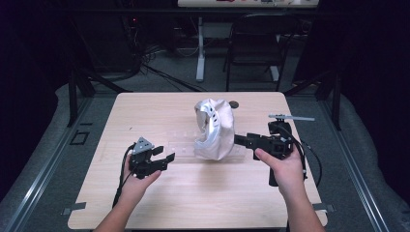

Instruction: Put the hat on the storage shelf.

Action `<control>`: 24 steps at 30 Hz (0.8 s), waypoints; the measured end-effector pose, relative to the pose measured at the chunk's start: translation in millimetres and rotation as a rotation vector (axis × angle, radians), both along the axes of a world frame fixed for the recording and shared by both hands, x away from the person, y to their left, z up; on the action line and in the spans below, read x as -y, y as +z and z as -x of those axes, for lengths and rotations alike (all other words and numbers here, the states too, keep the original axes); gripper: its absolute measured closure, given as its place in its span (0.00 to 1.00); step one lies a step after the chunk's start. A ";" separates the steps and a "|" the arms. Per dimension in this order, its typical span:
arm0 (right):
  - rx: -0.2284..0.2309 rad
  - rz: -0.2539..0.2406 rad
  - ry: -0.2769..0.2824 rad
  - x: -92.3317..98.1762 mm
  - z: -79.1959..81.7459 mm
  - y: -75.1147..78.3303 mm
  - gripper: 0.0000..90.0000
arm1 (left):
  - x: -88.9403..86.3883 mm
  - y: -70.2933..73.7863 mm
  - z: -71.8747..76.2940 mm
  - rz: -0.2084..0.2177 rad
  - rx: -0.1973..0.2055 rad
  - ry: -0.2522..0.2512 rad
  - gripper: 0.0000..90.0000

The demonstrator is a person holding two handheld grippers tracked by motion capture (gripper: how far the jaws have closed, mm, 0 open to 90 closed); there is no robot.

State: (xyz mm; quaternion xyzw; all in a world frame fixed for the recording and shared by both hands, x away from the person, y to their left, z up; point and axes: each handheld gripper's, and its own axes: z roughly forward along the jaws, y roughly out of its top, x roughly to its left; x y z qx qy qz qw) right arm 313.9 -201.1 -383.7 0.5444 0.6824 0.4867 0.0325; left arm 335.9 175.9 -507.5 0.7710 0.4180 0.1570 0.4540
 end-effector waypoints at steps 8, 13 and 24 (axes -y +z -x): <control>0.009 -0.005 -0.034 13.9 19.4 -16.2 0.44 | -0.5 -1.0 0.1 -0.001 -0.001 0.002 0.48; 0.033 0.007 -0.068 21.4 29.2 -21.9 0.44 | 0.1 -1.1 0.5 -0.009 0.003 0.005 0.48; 0.009 -0.010 -0.056 25.1 35.1 -41.1 0.44 | 1.9 -0.4 1.5 -0.006 0.019 -0.006 0.48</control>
